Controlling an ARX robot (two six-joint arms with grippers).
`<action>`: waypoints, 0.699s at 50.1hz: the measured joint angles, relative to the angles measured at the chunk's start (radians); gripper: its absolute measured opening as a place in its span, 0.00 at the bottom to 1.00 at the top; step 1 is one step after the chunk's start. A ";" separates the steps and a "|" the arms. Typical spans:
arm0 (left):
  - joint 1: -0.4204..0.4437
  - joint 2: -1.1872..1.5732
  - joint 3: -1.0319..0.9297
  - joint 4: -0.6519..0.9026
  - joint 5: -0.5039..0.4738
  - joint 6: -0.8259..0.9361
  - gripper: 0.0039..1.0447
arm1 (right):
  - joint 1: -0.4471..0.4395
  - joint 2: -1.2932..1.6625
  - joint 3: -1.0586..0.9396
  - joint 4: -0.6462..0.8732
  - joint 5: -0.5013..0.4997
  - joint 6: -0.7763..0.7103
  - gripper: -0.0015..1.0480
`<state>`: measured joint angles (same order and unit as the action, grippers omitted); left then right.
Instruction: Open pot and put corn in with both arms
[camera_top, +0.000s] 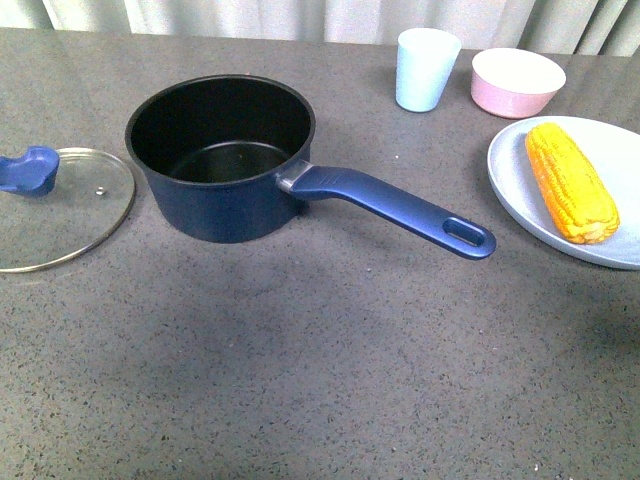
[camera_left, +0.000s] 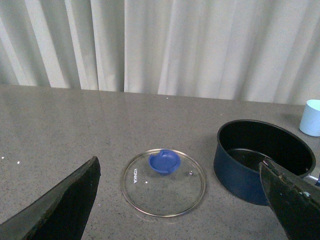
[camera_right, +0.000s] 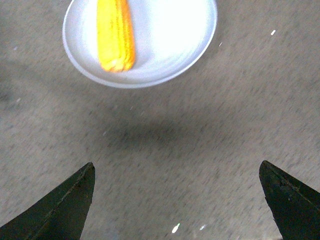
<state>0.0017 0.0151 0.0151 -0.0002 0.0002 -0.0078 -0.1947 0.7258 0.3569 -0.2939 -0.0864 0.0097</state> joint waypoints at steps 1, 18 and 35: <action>0.000 0.000 0.000 0.000 0.000 0.000 0.92 | -0.006 0.038 0.013 0.032 0.008 -0.013 0.91; 0.000 0.000 0.000 0.000 0.000 0.000 0.92 | 0.058 0.785 0.329 0.388 0.052 -0.107 0.91; 0.000 0.000 0.000 0.000 0.000 0.000 0.92 | 0.172 1.079 0.577 0.375 0.102 -0.071 0.91</action>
<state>0.0017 0.0147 0.0151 -0.0002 0.0002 -0.0078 -0.0231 1.8050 0.9337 0.0811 0.0154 -0.0612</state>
